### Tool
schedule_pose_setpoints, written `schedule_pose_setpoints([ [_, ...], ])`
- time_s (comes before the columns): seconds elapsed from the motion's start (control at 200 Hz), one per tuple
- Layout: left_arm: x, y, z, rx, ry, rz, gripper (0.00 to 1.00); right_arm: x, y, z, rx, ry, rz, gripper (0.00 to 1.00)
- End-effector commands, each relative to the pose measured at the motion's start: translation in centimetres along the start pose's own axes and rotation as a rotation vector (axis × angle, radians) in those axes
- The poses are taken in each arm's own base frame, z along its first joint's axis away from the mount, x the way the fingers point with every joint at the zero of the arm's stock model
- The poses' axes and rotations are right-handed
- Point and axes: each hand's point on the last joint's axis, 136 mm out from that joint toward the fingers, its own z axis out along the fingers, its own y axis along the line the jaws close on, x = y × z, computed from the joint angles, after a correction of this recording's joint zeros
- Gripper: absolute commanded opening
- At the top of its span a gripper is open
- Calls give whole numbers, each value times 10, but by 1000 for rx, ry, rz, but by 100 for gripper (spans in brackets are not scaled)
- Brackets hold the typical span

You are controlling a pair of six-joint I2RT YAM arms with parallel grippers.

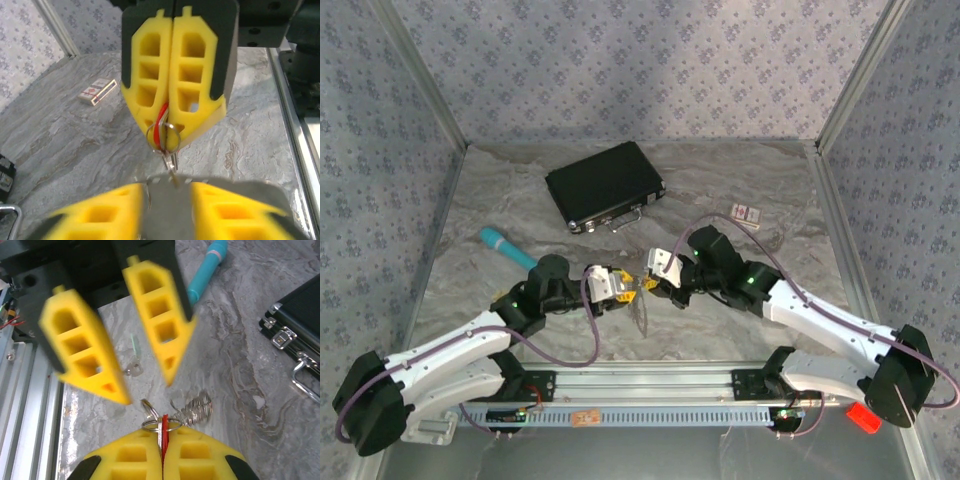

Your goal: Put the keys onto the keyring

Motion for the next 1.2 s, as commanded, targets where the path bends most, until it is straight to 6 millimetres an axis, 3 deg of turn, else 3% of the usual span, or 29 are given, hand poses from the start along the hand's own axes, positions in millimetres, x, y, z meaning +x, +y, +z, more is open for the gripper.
schedule_pose_setpoints([
  [0.0,-14,10,-4,-62,-58,-11,60,-13,-5,-9,33,-4,-41,3],
  [0.065,-18,18,-10,-120,-88,-17,87,-12,-8,-8,41,3,-45,3],
  [0.115,-22,24,-15,-169,-106,-22,99,-12,-9,-8,47,7,-49,3],
  [0.21,-29,42,-30,-289,-134,-40,100,-15,-12,-6,51,11,-57,3],
  [0.31,-28,74,-51,-492,-120,-104,100,-24,-15,-2,44,-6,-72,3],
  [0.505,-1,147,-115,-942,-43,-403,100,-60,-20,25,6,-78,-129,3],
  [0.625,22,165,-149,-1116,-23,-573,100,-89,-32,44,8,-159,-119,3],
  [0.725,32,171,-167,-1187,-28,-678,100,-95,-41,61,25,-174,-96,3],
  [0.82,37,174,-171,-1192,-35,-739,100,-79,-54,76,67,-132,-41,3],
  [0.98,51,178,-179,-1246,-1,-823,100,-13,-82,81,187,81,92,2],
  [1.199,66,183,-168,-1222,52,-876,100,63,-75,62,221,346,123,2],
])
